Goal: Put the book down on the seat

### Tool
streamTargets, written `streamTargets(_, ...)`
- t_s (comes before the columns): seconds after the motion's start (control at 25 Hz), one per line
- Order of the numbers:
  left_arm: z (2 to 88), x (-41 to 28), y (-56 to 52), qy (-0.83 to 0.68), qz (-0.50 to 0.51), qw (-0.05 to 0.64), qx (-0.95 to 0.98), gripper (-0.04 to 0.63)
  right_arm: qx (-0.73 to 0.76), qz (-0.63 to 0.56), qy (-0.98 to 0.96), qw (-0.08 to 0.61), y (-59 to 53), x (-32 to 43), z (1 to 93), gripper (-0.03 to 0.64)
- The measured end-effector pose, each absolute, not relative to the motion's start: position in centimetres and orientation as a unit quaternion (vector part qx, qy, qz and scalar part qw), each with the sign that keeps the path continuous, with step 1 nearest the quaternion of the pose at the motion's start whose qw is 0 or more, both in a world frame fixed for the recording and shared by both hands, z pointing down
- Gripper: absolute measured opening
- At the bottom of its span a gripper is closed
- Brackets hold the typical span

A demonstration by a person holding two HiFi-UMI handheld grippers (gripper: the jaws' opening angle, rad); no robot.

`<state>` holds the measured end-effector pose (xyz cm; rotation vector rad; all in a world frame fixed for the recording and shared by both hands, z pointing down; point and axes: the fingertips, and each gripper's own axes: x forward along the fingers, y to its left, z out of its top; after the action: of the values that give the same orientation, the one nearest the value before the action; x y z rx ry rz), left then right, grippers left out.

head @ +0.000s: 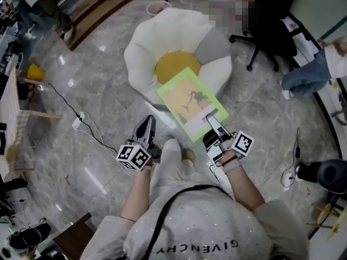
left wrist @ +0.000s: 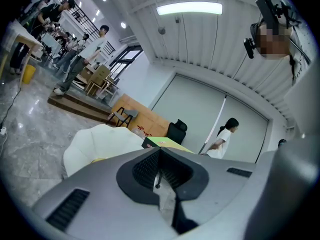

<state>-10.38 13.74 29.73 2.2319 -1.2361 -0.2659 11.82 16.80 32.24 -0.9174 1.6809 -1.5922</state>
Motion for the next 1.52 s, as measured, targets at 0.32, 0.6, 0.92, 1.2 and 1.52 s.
streamTargets(0.32,31.8,-9.3,9.6,-0.444,-0.094,0.300,0.839,0.023,-0.363,-0.613,0.628,0.313,14.3,11.9,33.4,0.153)
streamTargets(0.6,34.1,-8.0,2.9,-0.428,-0.085,0.326,0.839,0.023,-0.377,-0.627,0.616,0.292,9.3,12.2,34.7,0.153)
streamTargets(0.92,35.8,-8.4,-2.1,-0.424,-0.078,0.343,0.834,0.023,-0.381,-0.625,0.624,0.272,4.2,11.4,35.5,0.153)
streamTargets(1.2,36.7,-8.9,-4.7,-0.418,-0.071,0.344,0.838,0.023,-0.382,-0.624,0.626,0.268,2.1,10.8,35.7,0.153)
streamTargets(1.52,39.9,-9.9,-12.7,-0.414,-0.078,0.374,0.826,0.023,-0.403,-0.633,0.611,0.252,-5.6,9.8,38.4,0.153)
